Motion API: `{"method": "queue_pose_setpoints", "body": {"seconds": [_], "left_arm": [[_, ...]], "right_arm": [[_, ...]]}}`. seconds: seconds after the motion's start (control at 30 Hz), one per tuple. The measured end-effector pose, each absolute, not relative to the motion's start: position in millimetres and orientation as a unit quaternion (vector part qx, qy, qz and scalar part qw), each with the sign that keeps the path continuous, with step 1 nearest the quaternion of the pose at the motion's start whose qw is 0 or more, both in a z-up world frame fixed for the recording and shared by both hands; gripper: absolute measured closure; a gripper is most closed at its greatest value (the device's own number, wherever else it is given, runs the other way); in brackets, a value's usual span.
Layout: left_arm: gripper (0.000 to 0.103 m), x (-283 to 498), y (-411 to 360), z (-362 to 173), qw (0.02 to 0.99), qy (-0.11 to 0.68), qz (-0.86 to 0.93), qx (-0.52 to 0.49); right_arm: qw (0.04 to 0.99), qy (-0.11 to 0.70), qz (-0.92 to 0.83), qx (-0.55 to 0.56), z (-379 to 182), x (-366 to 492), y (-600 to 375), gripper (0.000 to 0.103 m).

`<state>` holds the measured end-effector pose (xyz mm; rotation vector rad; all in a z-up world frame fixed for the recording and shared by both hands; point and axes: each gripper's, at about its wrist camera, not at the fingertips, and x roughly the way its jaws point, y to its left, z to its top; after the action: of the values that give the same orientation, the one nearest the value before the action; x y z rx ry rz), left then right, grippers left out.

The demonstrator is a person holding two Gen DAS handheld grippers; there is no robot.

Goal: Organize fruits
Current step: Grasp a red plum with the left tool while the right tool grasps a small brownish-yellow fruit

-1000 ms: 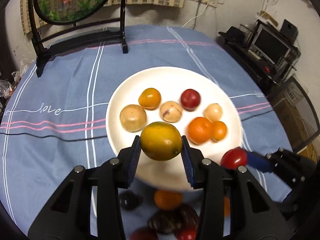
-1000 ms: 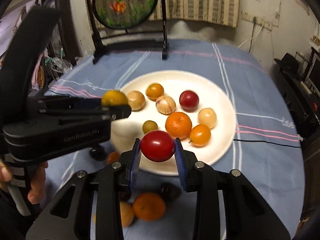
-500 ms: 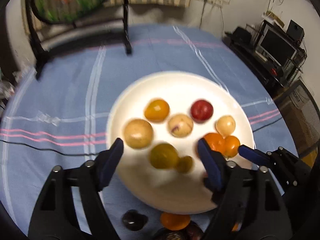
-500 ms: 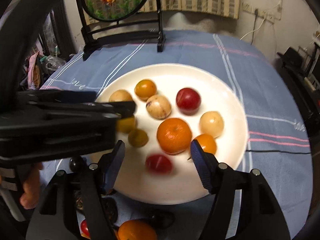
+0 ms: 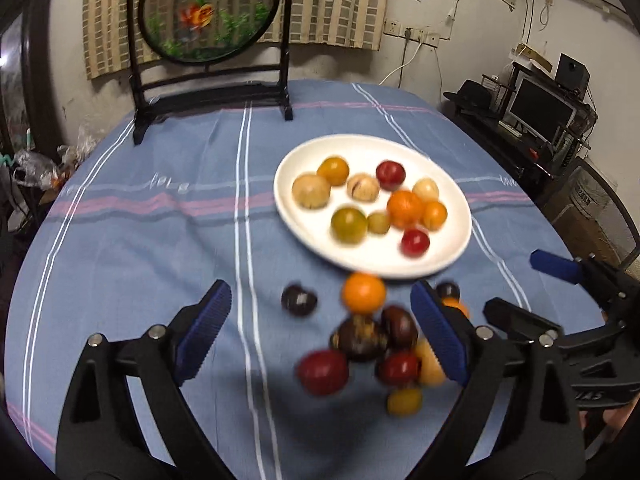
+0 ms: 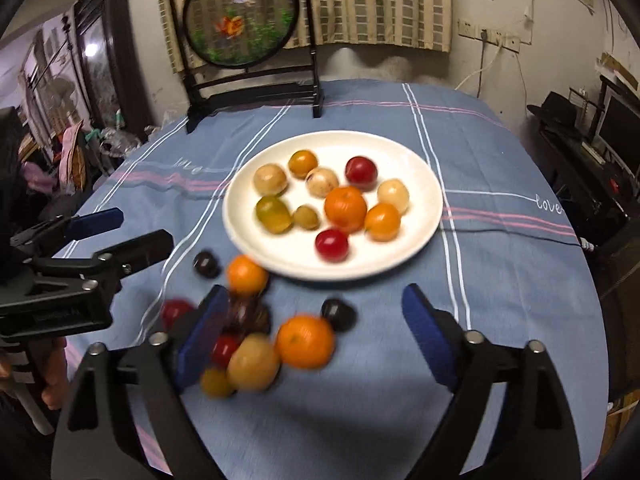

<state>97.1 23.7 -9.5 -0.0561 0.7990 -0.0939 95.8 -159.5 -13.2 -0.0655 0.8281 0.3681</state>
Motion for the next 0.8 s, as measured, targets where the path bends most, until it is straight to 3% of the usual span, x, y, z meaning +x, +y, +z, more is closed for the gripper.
{"method": "queue_pose_setpoints", "body": {"seconds": [0.67,0.73,0.77,0.8], "left_arm": [[0.010,52,64,-36,0.910,0.413,-0.007,-0.046],[0.010,51,71,-39,0.907,0.417,0.001,-0.053],[0.010,50,75,-40,0.907,0.418,0.004,-0.058],[0.010,50,79,-41,0.906,0.419,0.007,-0.061]], "right_arm": [[0.859,0.452,0.241,-0.023,-55,39,-129,0.012],[0.851,0.449,0.273,-0.010,-58,34,-121,0.022],[0.846,0.454,0.280,-0.012,-62,33,-115,0.036],[0.841,0.461,0.283,-0.013,-66,34,-111,0.042]]}}
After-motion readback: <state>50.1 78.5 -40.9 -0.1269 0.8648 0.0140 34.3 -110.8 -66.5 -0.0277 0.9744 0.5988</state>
